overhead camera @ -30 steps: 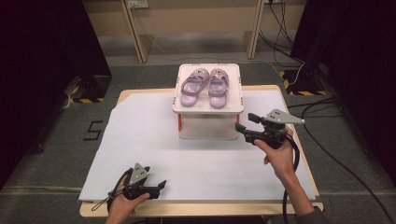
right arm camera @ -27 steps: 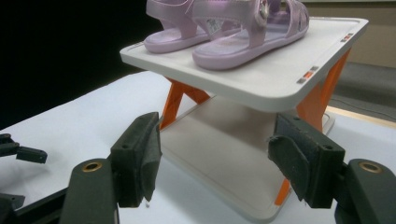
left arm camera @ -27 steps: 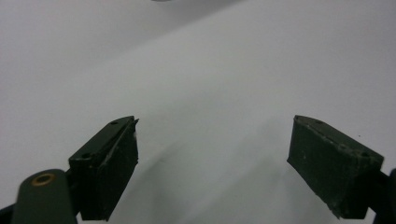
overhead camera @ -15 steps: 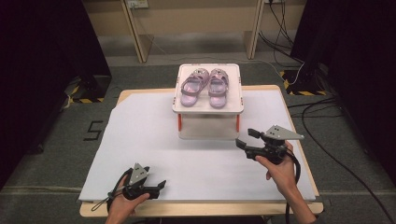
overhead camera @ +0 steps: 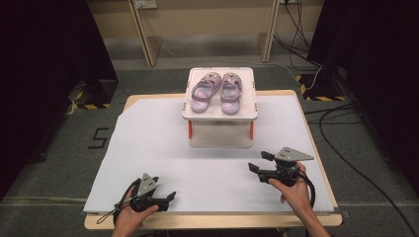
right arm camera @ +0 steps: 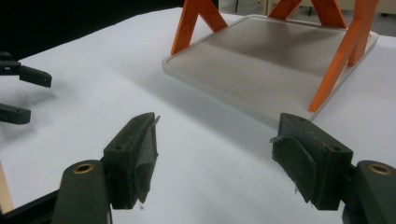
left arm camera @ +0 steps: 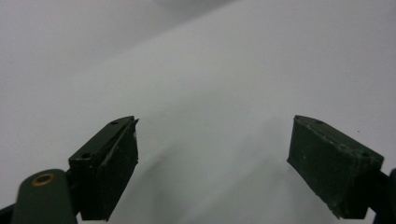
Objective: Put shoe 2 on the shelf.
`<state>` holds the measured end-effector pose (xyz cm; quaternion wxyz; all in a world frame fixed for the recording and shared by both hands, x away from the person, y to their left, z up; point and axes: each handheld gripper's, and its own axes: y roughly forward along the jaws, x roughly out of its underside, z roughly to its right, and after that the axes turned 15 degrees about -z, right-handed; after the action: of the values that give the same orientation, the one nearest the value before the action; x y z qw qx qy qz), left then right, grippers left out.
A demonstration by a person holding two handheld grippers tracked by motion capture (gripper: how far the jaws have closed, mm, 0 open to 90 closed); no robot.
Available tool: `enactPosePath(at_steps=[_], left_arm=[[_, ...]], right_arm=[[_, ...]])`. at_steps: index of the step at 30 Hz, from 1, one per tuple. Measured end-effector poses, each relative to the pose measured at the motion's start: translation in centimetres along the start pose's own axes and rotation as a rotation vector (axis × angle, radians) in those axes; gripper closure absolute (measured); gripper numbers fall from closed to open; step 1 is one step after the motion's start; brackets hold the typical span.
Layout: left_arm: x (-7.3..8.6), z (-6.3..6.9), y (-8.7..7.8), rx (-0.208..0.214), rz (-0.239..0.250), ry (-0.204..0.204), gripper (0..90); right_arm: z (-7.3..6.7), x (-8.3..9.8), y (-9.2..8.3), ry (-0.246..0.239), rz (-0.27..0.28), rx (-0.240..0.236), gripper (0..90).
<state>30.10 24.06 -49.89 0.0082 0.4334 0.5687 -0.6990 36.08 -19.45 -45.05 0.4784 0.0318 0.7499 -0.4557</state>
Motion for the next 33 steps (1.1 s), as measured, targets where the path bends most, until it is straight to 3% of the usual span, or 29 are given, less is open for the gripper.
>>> enactPosePath(at_steps=[15,33], left_arm=[[0.0,0.0,0.0,0.0,-0.001,-0.001,15.3],[0.0,0.1,0.1,0.0,-0.004,0.004,15.4]], right_arm=[[-0.7,2.9,-0.1,0.007,-0.08,-0.038,25.6],[-1.9,4.7,-0.8,-0.019,-0.168,-0.026,23.3]])
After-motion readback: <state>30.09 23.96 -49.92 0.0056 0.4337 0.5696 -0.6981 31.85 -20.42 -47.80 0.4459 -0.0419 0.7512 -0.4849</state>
